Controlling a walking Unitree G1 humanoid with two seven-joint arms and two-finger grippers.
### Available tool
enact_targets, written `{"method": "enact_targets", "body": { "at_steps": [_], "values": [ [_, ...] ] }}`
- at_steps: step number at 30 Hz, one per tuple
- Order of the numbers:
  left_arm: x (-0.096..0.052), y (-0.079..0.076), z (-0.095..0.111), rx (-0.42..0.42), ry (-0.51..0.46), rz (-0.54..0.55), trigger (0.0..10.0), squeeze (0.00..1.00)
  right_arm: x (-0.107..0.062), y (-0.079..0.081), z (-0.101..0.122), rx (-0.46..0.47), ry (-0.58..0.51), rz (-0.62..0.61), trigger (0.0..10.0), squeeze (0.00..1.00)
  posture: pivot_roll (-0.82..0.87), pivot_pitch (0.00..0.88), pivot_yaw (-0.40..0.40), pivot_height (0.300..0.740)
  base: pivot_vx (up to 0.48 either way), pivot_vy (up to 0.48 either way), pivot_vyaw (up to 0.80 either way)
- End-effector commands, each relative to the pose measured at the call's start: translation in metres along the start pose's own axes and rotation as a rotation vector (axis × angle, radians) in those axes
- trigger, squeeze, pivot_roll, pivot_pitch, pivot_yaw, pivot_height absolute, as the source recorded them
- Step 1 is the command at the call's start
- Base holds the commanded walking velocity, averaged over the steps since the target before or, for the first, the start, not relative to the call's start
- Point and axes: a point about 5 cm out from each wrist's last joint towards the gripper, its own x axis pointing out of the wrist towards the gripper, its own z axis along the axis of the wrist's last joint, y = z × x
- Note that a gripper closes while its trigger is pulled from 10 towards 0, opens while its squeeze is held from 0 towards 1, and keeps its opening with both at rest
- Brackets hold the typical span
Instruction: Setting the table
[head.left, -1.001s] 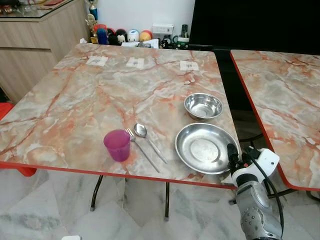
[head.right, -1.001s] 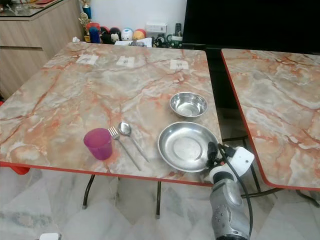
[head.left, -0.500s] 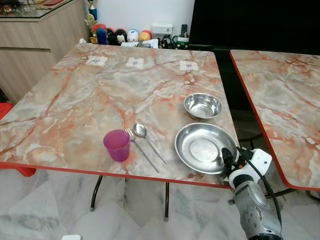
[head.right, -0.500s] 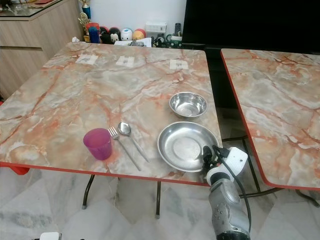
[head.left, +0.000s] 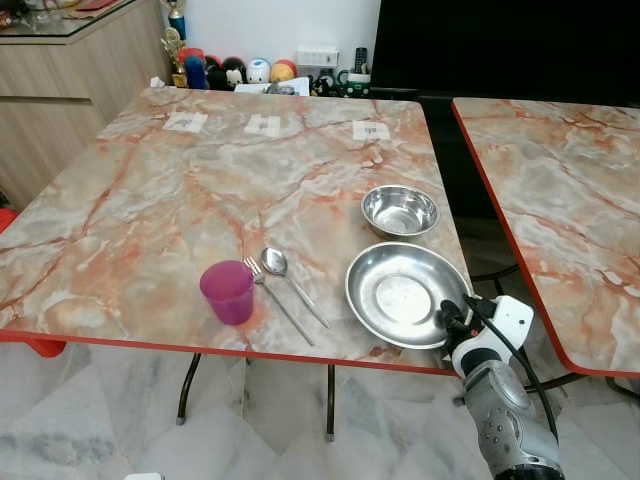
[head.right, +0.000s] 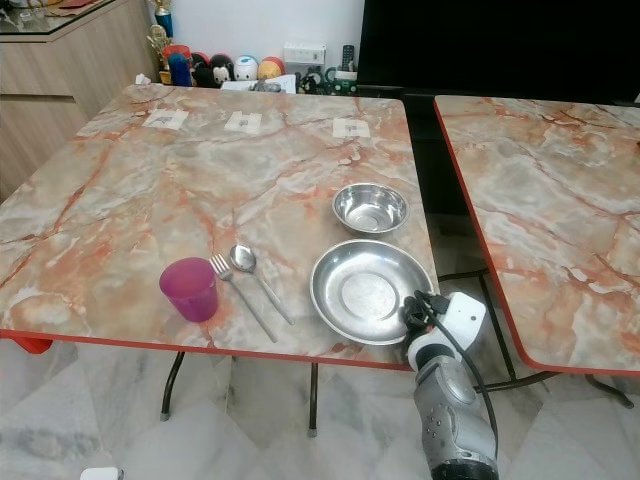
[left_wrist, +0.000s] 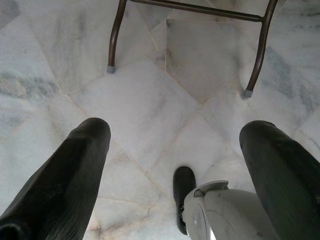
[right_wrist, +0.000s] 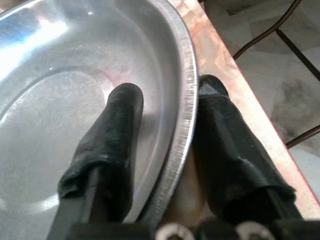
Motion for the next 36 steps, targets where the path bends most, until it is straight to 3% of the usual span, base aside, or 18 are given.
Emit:
{"method": "enact_targets", "body": {
  "at_steps": [1, 16, 27, 36],
  "values": [
    [-0.003, 0.002, -0.007, 0.021, 0.042, -0.007, 10.0, 0.00, -0.001, -0.002, -0.012, -0.003, 0.061, -0.014, 0.0, 0.00, 0.05, 0.126, -0.021, 0.740, 0.000, 0.000, 0.00],
    [-0.002, 0.000, -0.007, 0.051, 0.048, -0.018, 10.0, 0.00, -0.004, -0.001, -0.006, 0.025, -0.013, -0.038, 0.0, 0.00, 0.05, 0.124, -0.022, 0.740, 0.000, 0.000, 0.00],
    [-0.002, -0.001, -0.007, 0.060, 0.050, -0.010, 10.0, 0.00, -0.032, -0.009, 0.009, 0.181, -0.245, 0.005, 0.0, 0.00, 0.04, 0.121, -0.025, 0.740, 0.000, 0.000, 0.00],
    [-0.002, -0.001, -0.008, 0.068, 0.062, -0.004, 10.0, 0.00, -0.044, -0.009, 0.012, 0.210, -0.307, 0.019, 0.0, 0.00, 0.04, 0.117, -0.029, 0.740, 0.000, 0.000, 0.00]
  ]
}}
